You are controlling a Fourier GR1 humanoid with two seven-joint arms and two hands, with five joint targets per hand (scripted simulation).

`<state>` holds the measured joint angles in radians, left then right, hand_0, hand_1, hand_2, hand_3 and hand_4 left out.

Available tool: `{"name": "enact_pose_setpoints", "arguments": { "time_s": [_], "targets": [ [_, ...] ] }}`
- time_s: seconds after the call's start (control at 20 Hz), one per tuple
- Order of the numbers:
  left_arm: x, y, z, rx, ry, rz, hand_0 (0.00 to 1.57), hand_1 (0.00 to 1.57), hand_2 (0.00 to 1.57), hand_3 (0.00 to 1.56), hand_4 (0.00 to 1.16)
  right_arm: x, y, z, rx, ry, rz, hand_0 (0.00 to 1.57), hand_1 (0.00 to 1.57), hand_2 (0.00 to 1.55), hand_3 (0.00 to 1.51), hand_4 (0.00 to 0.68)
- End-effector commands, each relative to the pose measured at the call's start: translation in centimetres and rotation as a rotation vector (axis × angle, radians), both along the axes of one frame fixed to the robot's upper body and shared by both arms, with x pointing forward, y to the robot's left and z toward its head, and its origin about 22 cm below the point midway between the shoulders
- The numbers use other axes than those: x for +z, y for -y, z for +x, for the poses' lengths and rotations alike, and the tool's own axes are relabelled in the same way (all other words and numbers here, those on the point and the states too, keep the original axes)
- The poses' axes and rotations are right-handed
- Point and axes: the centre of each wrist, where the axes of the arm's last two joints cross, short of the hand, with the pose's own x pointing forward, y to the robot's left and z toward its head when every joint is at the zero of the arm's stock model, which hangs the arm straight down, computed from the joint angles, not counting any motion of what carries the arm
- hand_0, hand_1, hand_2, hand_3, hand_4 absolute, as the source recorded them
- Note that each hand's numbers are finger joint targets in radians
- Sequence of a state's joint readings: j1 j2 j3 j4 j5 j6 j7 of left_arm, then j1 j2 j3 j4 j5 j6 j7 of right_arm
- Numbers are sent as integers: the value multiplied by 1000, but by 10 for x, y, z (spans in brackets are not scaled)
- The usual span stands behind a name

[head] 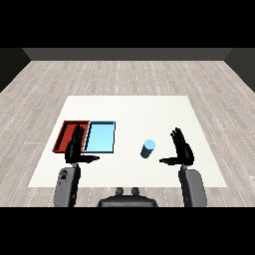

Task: Pick the blue can and put it in the blue box

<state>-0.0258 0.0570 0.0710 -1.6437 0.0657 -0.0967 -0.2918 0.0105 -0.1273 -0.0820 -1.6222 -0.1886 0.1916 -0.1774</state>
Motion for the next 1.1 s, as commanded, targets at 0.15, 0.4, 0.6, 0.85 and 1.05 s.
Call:
{"name": "enact_pose_setpoints", "arguments": {
  "time_s": [0.15, 0.4, 0.6, 0.85, 1.05],
  "targets": [
    [-1, -9, -10, -34, 79, -13, 0, 0, 0, 0, 0, 15, 11, 26, 22, 58, 33, 0, 0, 0, 0, 0],
    [1, -18, 11, -25, 90, -35, 0, 0, 0, 0, 0, 7, 9, -14, 47, 19, 38, 0, 0, 0, 0, 0],
    [-2, 16, 4, 8, 86, -23, 0, 0, 0, 0, 0, -3, -4, 6, 45, 20, 59, 0, 0, 0, 0, 0],
    [6, -2, -10, -7, 95, -39, 0, 0, 0, 0, 0, 6, -12, -1, 50, 6, 98, 0, 0, 0, 0, 0],
    [-11, 2, -16, 0, 92, -59, 0, 0, 0, 0, 0, -15, -39, 17, 61, 0, 120, 0, 0, 0, 0, 0]
  ]
}}
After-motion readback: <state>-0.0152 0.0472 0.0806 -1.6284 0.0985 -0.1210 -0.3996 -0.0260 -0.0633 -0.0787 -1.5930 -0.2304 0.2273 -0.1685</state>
